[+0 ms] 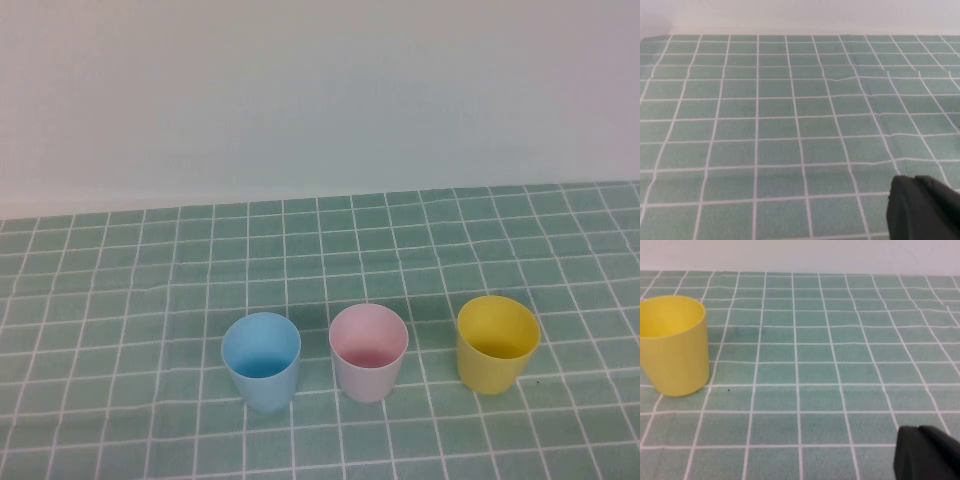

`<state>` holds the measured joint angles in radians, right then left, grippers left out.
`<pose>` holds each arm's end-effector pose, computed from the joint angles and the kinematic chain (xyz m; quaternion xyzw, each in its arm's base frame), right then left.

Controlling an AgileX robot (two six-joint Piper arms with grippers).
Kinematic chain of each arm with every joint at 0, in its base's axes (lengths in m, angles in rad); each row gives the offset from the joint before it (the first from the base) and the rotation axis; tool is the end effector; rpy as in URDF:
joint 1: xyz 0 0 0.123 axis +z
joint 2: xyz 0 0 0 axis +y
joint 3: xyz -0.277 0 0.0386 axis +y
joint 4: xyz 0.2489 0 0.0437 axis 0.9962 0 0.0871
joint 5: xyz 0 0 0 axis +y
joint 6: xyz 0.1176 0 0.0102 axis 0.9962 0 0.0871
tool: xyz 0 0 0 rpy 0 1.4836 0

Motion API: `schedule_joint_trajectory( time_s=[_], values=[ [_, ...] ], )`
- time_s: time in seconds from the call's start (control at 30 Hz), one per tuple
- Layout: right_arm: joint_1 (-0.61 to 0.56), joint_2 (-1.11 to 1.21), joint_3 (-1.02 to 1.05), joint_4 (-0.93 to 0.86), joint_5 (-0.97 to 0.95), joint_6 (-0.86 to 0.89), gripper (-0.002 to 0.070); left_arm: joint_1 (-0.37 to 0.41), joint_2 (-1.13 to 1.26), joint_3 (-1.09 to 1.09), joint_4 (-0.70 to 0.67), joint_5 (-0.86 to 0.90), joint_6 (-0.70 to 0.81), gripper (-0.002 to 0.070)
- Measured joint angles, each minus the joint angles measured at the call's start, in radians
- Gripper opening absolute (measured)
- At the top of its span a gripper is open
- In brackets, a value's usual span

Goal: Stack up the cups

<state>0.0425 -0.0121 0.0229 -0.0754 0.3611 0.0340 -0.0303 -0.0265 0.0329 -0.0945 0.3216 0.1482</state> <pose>0.0852 0.0005 0.1661 -0.0236 0.7996 -0.0089 0.6000 0.0857 -0.0061 0.1683 0.0441 0.7852 -0.0030 0.6176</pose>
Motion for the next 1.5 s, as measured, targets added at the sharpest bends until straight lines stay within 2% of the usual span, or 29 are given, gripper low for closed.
schedule_joint_trajectory(
  time_s=[0.17, 0.33, 0.5, 0.6, 0.8, 1.2, 1.27, 1.33, 1.43, 1.5],
  values=[
    [0.0, 0.0, 0.0, 0.0, 0.0, 0.0, -0.0001, 0.0, 0.0, 0.0, -0.021, -0.03, 0.0, -0.0001],
    [0.0, 0.0, 0.002, -0.004, -0.041, 0.0, -0.0001, 0.0, 0.0, 0.0, -0.021, -0.235, 0.0, -0.0001],
    [0.0, 0.0, 0.006, -0.009, -0.255, 0.0, -0.0001, 0.0, 0.0, 0.0, -0.013, -0.448, 0.0, -0.0001],
    [0.0, 0.0, 0.006, -0.011, -0.42, 0.0, -0.0001, 0.0, 0.0, 0.0, -0.013, -0.513, 0.0, -0.0001],
    [0.0, 0.0, 0.006, -0.018, -0.626, 0.0, -0.0001, 0.0, 0.0, 0.0, -0.013, -0.533, 0.0, -0.0001],
    [0.0, 0.0, 0.006, -0.018, -0.657, -0.002, -0.0001, 0.0, 0.001, 0.0, -0.044, -0.567, -0.002, -0.0001],
    [0.0, 0.0, 0.006, -0.018, -0.669, -0.013, -0.0001, 0.0, 0.001, 0.0, -0.046, -0.582, -0.062, -0.0001],
    [0.0, 0.0, 0.006, -0.018, -0.676, -0.019, -0.0001, 0.0, 0.002, 0.0, -0.039, -0.621, -0.202, -0.0001],
    [0.0, 0.0, 0.006, -0.018, -0.676, -0.022, -0.0001, 0.0, 0.011, -0.028, 0.094, -0.607, -0.322, -0.0001],
    [0.0, 0.0, 0.004, -0.018, -0.652, -0.022, -0.0001, 0.0, 0.035, -0.085, 0.199, -0.534, -0.433, -0.0001]
  ],
)
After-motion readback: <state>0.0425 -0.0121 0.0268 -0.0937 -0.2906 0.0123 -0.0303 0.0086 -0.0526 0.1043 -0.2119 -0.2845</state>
